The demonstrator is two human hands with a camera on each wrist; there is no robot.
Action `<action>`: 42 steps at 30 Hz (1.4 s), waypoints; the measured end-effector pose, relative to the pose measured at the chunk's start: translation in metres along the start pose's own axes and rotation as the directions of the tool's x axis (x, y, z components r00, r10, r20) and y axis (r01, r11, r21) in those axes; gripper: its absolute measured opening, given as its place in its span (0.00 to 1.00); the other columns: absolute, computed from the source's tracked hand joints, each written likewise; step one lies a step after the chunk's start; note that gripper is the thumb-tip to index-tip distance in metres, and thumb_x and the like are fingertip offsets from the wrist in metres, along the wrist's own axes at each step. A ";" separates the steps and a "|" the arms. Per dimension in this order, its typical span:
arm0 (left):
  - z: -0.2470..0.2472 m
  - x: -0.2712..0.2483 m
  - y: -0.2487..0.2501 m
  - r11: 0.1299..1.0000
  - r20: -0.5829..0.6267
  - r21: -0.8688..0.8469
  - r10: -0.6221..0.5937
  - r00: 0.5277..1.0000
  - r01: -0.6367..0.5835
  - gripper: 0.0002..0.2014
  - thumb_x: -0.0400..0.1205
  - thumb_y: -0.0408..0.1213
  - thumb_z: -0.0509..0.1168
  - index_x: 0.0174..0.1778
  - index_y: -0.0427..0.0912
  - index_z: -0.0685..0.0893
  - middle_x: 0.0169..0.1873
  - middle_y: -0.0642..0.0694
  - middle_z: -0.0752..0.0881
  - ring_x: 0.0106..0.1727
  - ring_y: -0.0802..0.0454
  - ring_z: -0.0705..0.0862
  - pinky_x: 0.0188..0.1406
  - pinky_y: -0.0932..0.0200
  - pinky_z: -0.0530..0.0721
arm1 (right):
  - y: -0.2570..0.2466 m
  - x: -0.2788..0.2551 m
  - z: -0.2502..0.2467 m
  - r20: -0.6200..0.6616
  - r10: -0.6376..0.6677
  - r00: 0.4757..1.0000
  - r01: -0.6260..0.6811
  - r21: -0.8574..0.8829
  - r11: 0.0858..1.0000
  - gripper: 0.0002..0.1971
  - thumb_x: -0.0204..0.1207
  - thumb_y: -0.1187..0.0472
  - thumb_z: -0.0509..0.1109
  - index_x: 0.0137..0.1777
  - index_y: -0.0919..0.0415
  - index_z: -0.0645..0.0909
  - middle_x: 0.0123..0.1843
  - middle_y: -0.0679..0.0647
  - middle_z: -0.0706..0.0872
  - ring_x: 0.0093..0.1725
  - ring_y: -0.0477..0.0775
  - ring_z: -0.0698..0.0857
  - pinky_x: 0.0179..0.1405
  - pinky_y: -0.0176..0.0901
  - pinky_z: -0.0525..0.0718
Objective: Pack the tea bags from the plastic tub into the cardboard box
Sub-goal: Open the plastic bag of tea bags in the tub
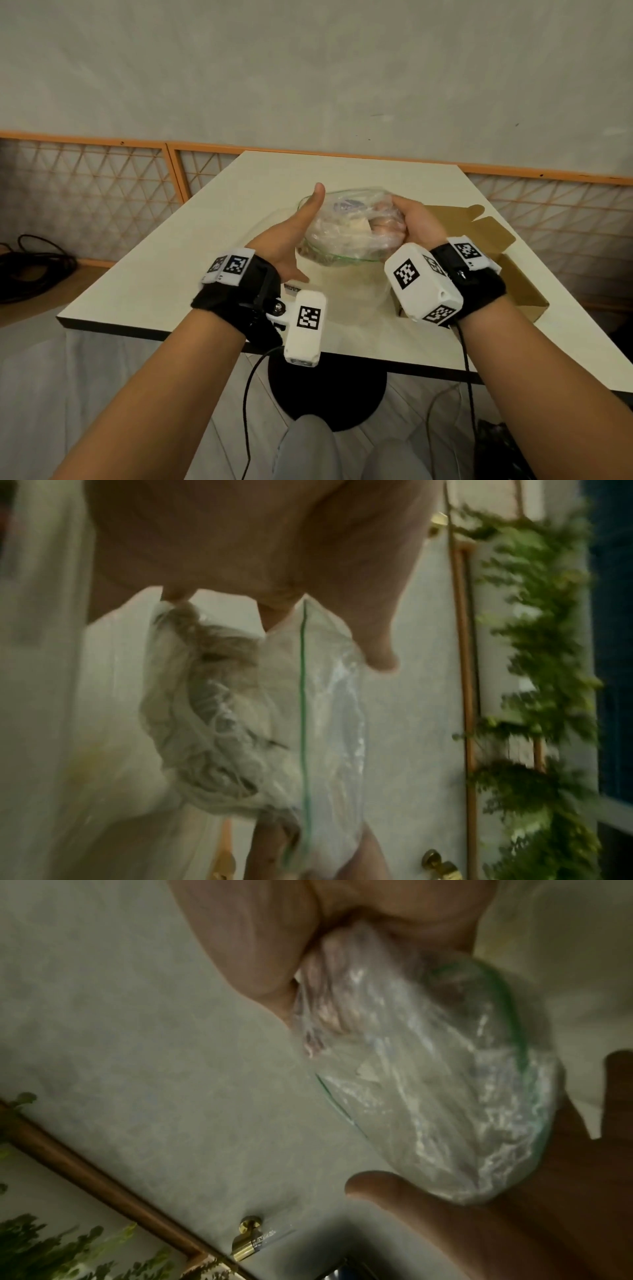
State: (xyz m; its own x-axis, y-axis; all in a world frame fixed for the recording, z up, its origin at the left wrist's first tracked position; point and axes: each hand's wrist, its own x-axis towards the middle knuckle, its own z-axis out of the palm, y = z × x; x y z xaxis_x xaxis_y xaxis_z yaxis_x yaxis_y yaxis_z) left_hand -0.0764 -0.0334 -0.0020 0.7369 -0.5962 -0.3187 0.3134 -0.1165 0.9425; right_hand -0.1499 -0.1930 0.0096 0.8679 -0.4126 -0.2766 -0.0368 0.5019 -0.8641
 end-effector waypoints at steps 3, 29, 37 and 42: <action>-0.005 0.003 -0.004 0.984 0.081 -0.172 0.070 0.994 -0.055 0.31 0.73 0.57 0.71 0.68 0.44 0.79 0.69 0.41 0.80 0.66 0.38 0.81 0.58 0.40 0.85 | -0.010 -0.007 -0.001 0.126 -0.027 0.992 0.015 0.093 0.996 0.11 0.77 0.55 0.64 0.40 0.62 0.81 0.28 0.54 0.82 0.29 0.53 0.84 0.34 0.41 0.85; -0.003 0.016 -0.004 0.840 -0.006 -0.542 -0.002 1.000 -0.001 0.12 0.81 0.42 0.67 0.58 0.43 0.81 0.58 0.36 0.82 0.55 0.35 0.85 0.48 0.35 0.86 | -0.005 -0.005 0.005 -0.102 -0.018 0.995 0.008 -0.095 0.995 0.17 0.79 0.65 0.57 0.65 0.69 0.78 0.52 0.57 0.87 0.40 0.55 0.86 0.42 0.43 0.85; -0.003 0.022 -0.002 0.867 -0.024 -0.499 -0.031 0.999 0.015 0.19 0.76 0.45 0.72 0.62 0.45 0.86 0.60 0.45 0.87 0.56 0.44 0.88 0.41 0.50 0.89 | 0.005 0.001 0.005 -0.109 -0.042 0.993 0.027 -0.136 0.990 0.05 0.78 0.62 0.66 0.46 0.61 0.83 0.43 0.55 0.87 0.42 0.54 0.86 0.47 0.46 0.88; 0.001 0.017 -0.002 0.884 0.010 -0.466 0.037 0.999 -0.028 0.14 0.78 0.43 0.69 0.58 0.44 0.86 0.56 0.44 0.87 0.52 0.45 0.87 0.45 0.51 0.90 | 0.006 0.000 0.011 0.015 -0.007 1.000 0.009 -0.141 0.990 0.13 0.82 0.64 0.58 0.60 0.64 0.80 0.38 0.55 0.90 0.45 0.56 0.87 0.49 0.45 0.88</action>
State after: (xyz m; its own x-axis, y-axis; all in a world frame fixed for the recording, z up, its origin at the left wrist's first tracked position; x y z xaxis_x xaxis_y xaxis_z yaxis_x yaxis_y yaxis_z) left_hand -0.0653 -0.0439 -0.0092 0.7418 -0.6081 -0.2827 0.5359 0.2842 0.7950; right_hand -0.1445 -0.1811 0.0090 0.8753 -0.4051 -0.2642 -0.0982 0.3861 -0.9172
